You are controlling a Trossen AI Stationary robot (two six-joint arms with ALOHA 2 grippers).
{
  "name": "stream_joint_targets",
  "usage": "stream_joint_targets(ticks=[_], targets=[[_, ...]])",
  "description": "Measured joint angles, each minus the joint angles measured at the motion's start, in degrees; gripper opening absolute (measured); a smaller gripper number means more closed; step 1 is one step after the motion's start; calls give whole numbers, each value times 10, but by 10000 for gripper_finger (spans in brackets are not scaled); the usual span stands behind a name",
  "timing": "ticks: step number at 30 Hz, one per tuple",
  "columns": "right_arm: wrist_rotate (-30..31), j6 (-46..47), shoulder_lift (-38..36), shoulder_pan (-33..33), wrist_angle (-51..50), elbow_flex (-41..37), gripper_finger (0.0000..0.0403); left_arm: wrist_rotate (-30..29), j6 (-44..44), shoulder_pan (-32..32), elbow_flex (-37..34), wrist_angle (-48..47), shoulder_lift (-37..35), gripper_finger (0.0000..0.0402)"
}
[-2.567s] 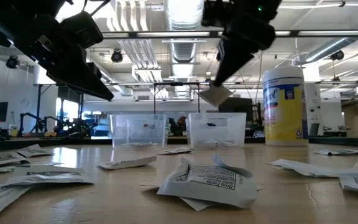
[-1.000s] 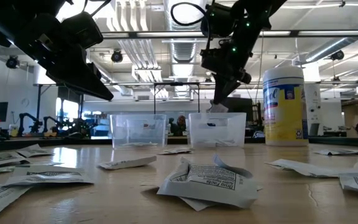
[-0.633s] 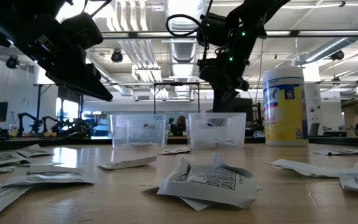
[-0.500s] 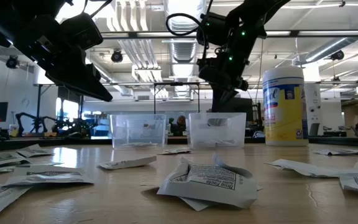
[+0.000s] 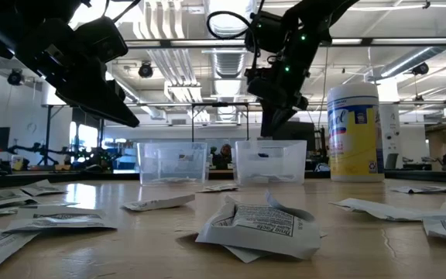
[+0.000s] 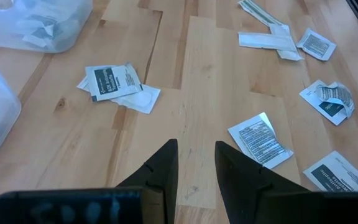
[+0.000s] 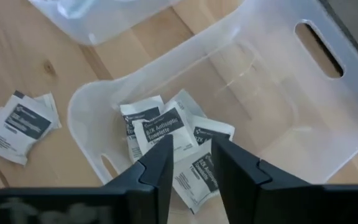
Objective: Pick & Place First Aid Supplies
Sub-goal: Put the gray towelette pack into the right transparent bin
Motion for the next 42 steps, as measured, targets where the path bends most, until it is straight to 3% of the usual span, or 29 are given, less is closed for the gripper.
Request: stream_joint_targets(ticks=[10,23,35,42], targets=[[-2,4,-53,9,-47,7,108,0,0,0,0,-5,0,105],[-2,55,-90,124,-63,-18,78,0,-7,0,1,-32,0,184],[-1,121,-90,242,1,-69,75,0,-85,0,51,-234,-18,186],[0,123,-89,282,106,-121,82,0,-148,0,91,-383,-41,183]])
